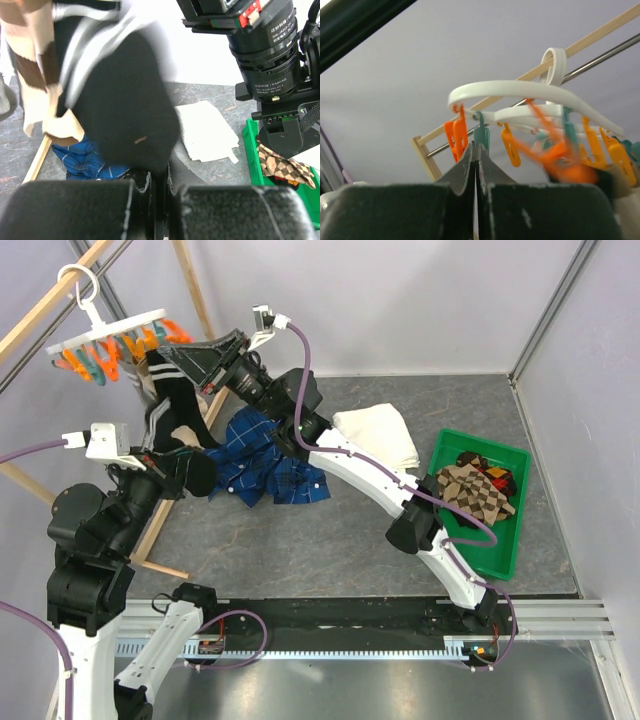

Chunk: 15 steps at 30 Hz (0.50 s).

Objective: Remove the socks clipped to the hanger
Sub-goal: Remove the sock from the hanger.

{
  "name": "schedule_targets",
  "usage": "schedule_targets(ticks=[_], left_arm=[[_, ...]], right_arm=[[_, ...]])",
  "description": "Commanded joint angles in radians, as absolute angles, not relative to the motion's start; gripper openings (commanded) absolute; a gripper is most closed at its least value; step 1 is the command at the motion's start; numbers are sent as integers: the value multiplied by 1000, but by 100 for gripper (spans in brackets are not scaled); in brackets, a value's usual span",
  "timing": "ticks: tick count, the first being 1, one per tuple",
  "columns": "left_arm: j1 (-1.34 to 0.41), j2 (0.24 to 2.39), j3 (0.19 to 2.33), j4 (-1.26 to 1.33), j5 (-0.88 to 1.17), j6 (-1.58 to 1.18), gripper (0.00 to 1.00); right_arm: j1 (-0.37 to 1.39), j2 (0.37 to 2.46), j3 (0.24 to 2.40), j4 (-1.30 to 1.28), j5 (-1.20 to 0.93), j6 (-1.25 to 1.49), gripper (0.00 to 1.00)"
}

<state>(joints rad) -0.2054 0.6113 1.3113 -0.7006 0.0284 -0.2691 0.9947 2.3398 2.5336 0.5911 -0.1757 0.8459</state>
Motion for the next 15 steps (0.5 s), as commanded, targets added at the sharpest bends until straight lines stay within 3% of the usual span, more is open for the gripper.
schedule_targets(ticks=[1,5,7,12,15], left_arm=[[-209,620,1310,-664,37,-295,2],[-209,618,1310,-664,32,-295,2],[-209,615,1308,-667,28,-290,2],[-209,612,1315,-672,18,-279,2],[-209,611,1316,-673,21,-278,2]], right_arm=[[989,2329,2548,615,-176,839,0],[988,2319,2537,627,-178,847,1],[988,2310,2525,623,-173,845,10],[980,2240,2407,630,-196,819,18],[971,2192,2326,652,-232,808,30]])
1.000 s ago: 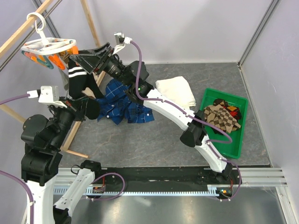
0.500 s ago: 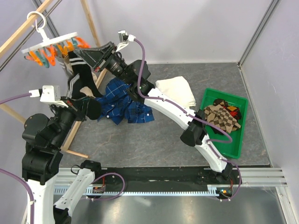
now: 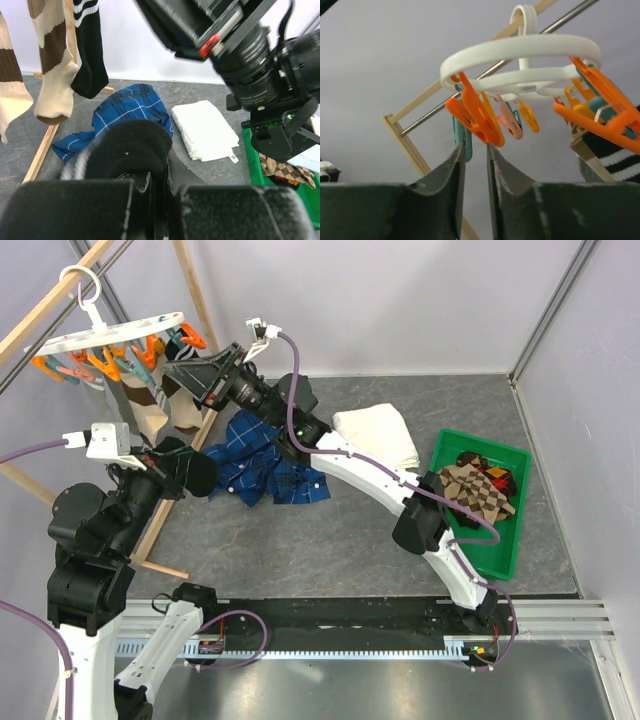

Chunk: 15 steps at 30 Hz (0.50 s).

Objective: Remove the socks clipped to the hanger
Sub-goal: Remove the sock from the hanger.

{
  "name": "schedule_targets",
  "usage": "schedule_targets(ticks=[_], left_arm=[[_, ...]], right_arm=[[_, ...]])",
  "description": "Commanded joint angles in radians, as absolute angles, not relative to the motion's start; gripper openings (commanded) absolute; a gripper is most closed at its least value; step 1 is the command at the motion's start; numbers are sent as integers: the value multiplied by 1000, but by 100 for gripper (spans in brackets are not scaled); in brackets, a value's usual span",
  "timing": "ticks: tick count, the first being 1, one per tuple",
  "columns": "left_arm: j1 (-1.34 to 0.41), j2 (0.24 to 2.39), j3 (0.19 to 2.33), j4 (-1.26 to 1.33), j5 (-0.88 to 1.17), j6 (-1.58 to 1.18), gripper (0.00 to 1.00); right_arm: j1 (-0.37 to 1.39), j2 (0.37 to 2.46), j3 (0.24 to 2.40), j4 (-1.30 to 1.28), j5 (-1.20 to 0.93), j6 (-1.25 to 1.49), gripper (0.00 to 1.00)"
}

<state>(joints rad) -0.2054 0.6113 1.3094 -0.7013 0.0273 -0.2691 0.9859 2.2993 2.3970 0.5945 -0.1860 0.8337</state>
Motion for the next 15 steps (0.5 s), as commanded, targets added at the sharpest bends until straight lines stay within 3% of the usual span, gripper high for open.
schedule_targets(ticks=[1,7,11,14,15], left_arm=[[-209,609,1316,-673,31,-276,2],[-209,618,1341,-678,78,-242,2],[-209,614,1342,-669,147,-245,2],[-209,615,1339,-654,222,-265,2],[-209,620,1338,-647,268,-267,2]], right_arm=[[969,2178,2310,649,-242,801,37],[957,2019,2104,606,-391,688,60],[936,1828,1765,650,-518,514,76],[931,1748,1627,626,-616,407,82],[931,1737,1606,617,-674,388,90]])
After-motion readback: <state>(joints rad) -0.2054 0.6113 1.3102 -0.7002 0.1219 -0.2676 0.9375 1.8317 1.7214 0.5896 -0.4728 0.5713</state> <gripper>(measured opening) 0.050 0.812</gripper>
